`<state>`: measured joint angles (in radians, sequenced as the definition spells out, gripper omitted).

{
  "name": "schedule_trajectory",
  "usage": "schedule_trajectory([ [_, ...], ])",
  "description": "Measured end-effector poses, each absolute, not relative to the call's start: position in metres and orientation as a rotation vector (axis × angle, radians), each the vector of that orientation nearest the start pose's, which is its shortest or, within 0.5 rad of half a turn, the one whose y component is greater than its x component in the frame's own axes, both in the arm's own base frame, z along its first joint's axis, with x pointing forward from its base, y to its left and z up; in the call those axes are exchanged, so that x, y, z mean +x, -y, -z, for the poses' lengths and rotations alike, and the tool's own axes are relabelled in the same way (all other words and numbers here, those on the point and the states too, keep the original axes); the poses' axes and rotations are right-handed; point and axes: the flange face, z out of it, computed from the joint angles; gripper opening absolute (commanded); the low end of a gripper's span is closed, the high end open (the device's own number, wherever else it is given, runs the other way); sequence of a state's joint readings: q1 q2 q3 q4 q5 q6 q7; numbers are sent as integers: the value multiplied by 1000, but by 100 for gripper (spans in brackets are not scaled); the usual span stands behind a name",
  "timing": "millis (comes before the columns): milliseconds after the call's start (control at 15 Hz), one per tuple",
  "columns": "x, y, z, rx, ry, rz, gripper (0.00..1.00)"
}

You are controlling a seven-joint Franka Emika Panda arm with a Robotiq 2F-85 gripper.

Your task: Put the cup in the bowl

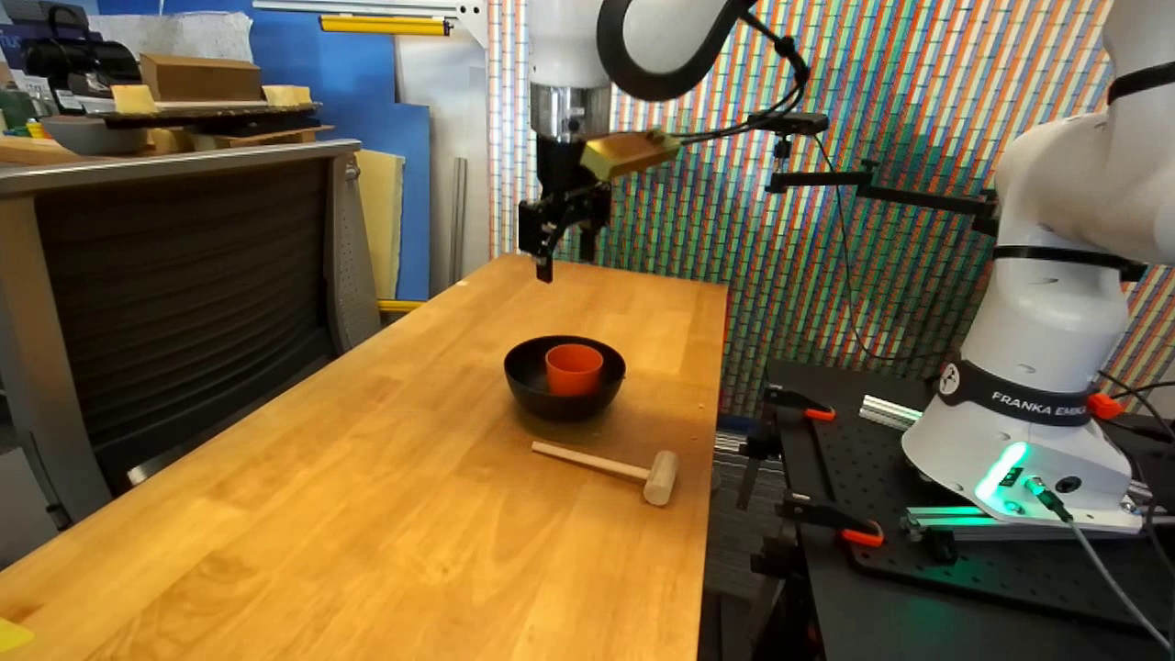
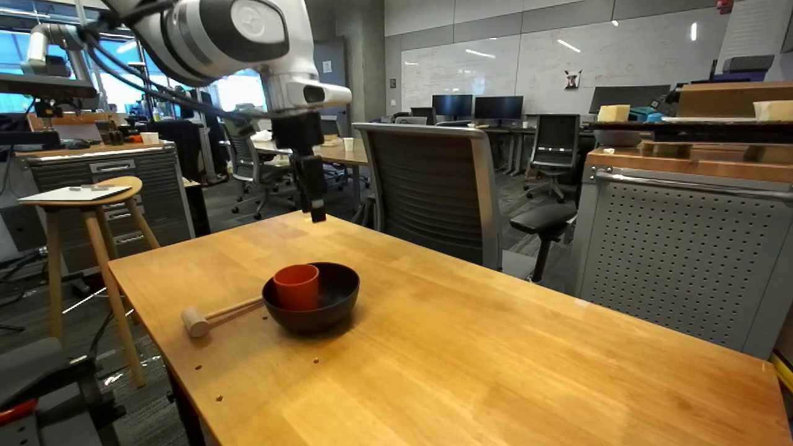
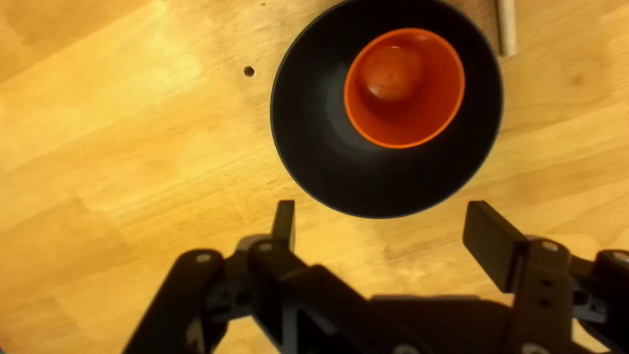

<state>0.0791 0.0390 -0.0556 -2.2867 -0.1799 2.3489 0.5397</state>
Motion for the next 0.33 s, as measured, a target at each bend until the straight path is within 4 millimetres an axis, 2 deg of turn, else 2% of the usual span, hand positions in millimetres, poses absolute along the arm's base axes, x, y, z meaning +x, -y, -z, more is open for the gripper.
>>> schedule_trajectory([
  [200, 503, -26, -397, -3154, -416, 48, 100],
  [333, 496, -28, -414, -3148, -372, 58, 100],
])
